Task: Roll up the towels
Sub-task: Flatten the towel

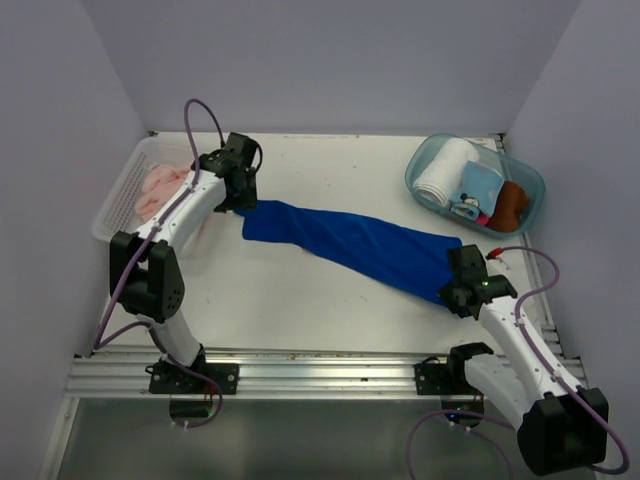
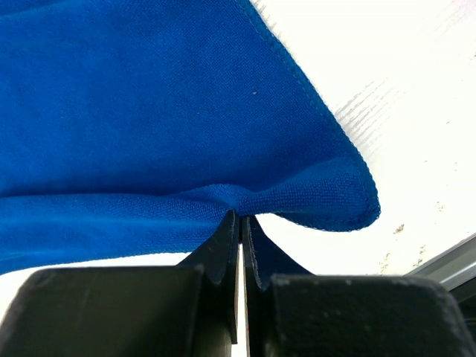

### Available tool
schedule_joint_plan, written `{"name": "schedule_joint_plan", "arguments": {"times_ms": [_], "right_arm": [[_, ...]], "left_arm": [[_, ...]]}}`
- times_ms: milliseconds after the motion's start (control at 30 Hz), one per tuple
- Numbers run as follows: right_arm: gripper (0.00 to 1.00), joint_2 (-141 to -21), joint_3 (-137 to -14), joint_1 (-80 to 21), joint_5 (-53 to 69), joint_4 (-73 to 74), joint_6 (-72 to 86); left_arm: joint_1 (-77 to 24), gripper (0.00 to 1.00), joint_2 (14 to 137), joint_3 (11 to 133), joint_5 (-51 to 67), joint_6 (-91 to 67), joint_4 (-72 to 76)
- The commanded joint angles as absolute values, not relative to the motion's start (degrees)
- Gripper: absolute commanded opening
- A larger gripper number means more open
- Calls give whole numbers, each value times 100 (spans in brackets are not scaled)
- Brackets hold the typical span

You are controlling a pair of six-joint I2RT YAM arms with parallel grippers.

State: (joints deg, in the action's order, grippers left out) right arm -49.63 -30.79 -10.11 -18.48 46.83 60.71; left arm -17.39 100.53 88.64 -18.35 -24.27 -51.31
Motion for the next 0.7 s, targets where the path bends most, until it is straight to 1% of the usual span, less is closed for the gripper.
{"name": "schedule_joint_plan", "arguments": {"times_ms": [0, 100, 167, 200, 267, 333, 500, 667], "right_arm": [[0, -5097, -3173, -993, -2030, 4711, 6003], [0, -5220, -3173, -1002, -1943, 4606, 5977], [0, -5247, -3164, -993, -1899, 4553, 5968], [0, -5247, -3173, -993, -1872, 4544, 5950], [0, -5221, -3199, -1002, -1881, 4588, 5924], [0, -5124, -3217, -1002, -1933, 4649, 5889], [0, -4940, -3182, -993, -1951, 4737, 5862], [0, -5036, -3111, -1002, -1829, 4632, 5862]], "left_arm": [[-1731, 56, 9686, 8290, -1680, -2390, -4861], [-1731, 55, 9624, 7841, -1424, -2513, -4536], [-1731, 51, 9720, 7604, -1424, -2619, -4246], [-1731, 51, 9782, 7550, -1415, -2689, -4149], [-1705, 56, 10027, 7497, -1354, -2733, -3965], [-1670, 59, 10238, 7471, -1406, -2839, -3772], [-1486, 57, 10608, 7392, -1143, -2927, -3323], [-1450, 55, 11056, 7418, -1046, -2988, -2979]]}}
